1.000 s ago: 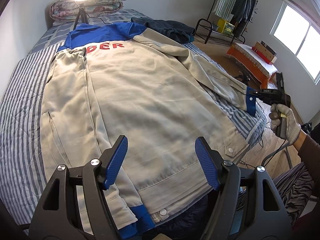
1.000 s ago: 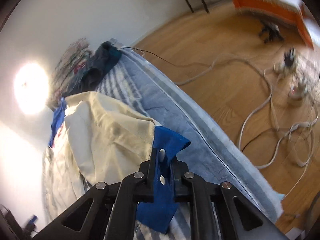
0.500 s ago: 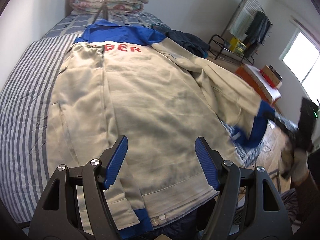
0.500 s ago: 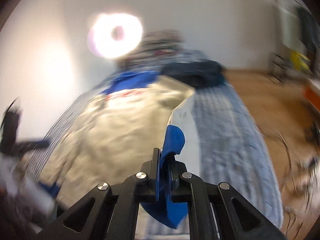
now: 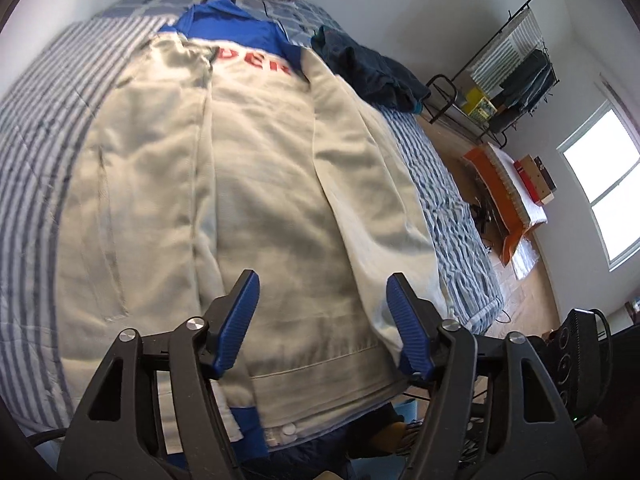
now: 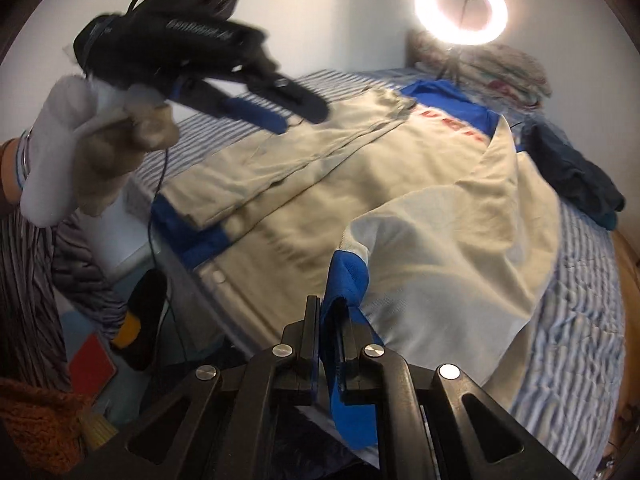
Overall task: Fold large clothes
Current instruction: 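Carry the sleeve across the jacket back with the right gripper while the left gripper grasps the hem edge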
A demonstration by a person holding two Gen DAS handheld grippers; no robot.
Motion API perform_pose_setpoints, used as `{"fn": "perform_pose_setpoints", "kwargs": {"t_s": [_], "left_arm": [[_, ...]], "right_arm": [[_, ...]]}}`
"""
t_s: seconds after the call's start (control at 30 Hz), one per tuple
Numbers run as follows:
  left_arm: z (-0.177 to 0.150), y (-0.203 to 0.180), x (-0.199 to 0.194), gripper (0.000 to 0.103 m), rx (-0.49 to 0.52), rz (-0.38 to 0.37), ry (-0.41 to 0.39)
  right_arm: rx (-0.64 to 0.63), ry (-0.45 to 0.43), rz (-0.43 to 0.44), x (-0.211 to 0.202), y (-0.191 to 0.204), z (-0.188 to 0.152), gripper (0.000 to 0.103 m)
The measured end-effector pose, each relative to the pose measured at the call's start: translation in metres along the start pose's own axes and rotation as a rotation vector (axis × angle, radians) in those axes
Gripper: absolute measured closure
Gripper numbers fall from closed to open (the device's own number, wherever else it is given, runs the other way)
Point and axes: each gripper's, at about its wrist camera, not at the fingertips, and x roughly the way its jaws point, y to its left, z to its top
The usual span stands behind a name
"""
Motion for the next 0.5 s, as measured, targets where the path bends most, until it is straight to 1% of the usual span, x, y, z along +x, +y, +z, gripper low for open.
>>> {"fn": "perform_pose_setpoints", "kwargs": {"t_s": [0.07, 0.1, 0.13, 0.17, 0.2, 0.23, 0.3, 0.37, 0.43, 0.5], "left_arm": [[-0.002, -0.001, 0.009, 0.040, -0.019, -0.010, 0.024], [-0.004, -0.001, 0.017, 0.041, -0.031, -0.024, 0.046], [-0.005, 0.000, 0.021, 0.042, -0.037, -0.032, 0.058], [-0.006, -0.001, 0.028, 0.042, -0.044, -0.043, 0.079], [-0.007, -0.002, 0.034, 0.042, -0.047, -0.048, 0.094], [-0.008, -0.003, 0.038, 0.042, -0.051, -0.049, 0.104], [-0.009, -0.004, 0.049, 0.042, -0.072, -0.062, 0.128], [-0.010, -0.004, 0.058, 0.042, -0.093, -0.081, 0.150], [-0.011, -0.006, 0.068, 0.042, -0.098, -0.086, 0.172], [-0.012, -0.008, 0.073, 0.042, -0.095, -0.085, 0.183]], "right_arm": [[0.019, 0.005, 0.026, -0.001, -0.004, -0.004, 0.098], [0.045, -0.006, 0.059, -0.005, -0.008, -0.007, 0.094], [0.074, -0.022, 0.084, -0.010, -0.012, -0.007, 0.087], [0.103, -0.042, 0.126, -0.018, -0.017, -0.010, 0.075], [0.133, -0.068, 0.160, -0.028, -0.023, -0.013, 0.071], [0.156, -0.086, 0.175, -0.034, -0.028, -0.015, 0.067], [0.231, -0.117, 0.203, -0.046, -0.048, -0.023, 0.066], [0.356, -0.122, 0.192, -0.052, -0.079, -0.034, 0.061], [0.488, -0.116, 0.196, -0.049, -0.109, -0.049, 0.059], [0.592, -0.099, 0.227, -0.039, -0.133, -0.065, 0.058]]}}
